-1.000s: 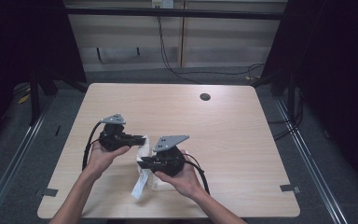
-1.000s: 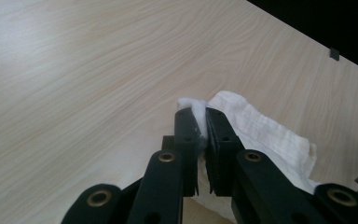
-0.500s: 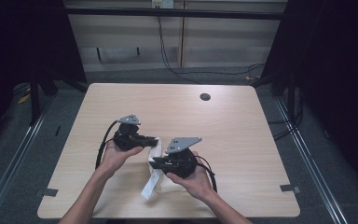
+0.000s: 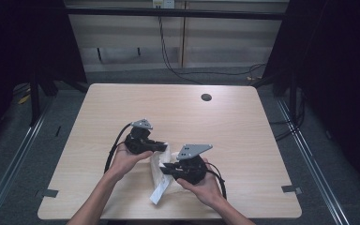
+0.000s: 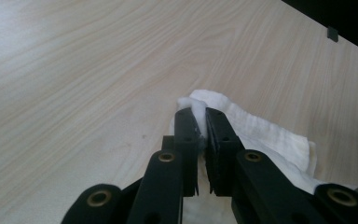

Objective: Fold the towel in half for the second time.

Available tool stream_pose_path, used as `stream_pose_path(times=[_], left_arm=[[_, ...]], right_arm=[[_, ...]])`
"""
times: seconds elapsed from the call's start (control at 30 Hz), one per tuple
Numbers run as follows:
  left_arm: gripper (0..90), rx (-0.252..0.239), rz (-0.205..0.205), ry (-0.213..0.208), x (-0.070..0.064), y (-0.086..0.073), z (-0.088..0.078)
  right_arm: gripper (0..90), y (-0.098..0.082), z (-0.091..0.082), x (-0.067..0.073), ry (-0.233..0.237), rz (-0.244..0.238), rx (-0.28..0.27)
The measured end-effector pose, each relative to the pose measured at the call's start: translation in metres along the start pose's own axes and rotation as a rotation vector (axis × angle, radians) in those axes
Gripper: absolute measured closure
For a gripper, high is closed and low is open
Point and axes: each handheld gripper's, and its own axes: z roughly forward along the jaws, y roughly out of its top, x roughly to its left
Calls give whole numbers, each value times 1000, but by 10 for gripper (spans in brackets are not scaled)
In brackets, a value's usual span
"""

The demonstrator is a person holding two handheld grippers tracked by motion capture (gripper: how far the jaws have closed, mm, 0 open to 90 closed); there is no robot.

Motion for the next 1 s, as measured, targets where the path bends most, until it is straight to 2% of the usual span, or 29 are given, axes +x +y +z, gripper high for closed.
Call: stream_pose_path(times=[0.17,0.3,0.47,0.67,0.77,0.83,0.9,1.0], left_arm=[[843,23,8,-8,-3,0,8],[841,22,-34,-27,1,-2,21],[839,58,-24,-27,1,-5,35],[831,79,-43,-39,3,-8,50],[826,75,-47,-37,4,-8,56],[823,55,-61,-51,5,-6,59],[817,65,-54,-50,6,-3,61],[795,52,-54,-46,5,1,63]], right_arm=[[824,-9,-2,1,-7,2,7],[818,-16,-2,-1,-31,4,28],[816,-26,-1,-8,-36,28,52],[801,-34,-3,-11,-49,31,76],[795,-38,-5,-16,-62,40,85],[790,-40,-7,-19,-73,49,87],[766,-41,-8,-21,-87,44,94],[718,-46,-11,-25,-101,51,113]])
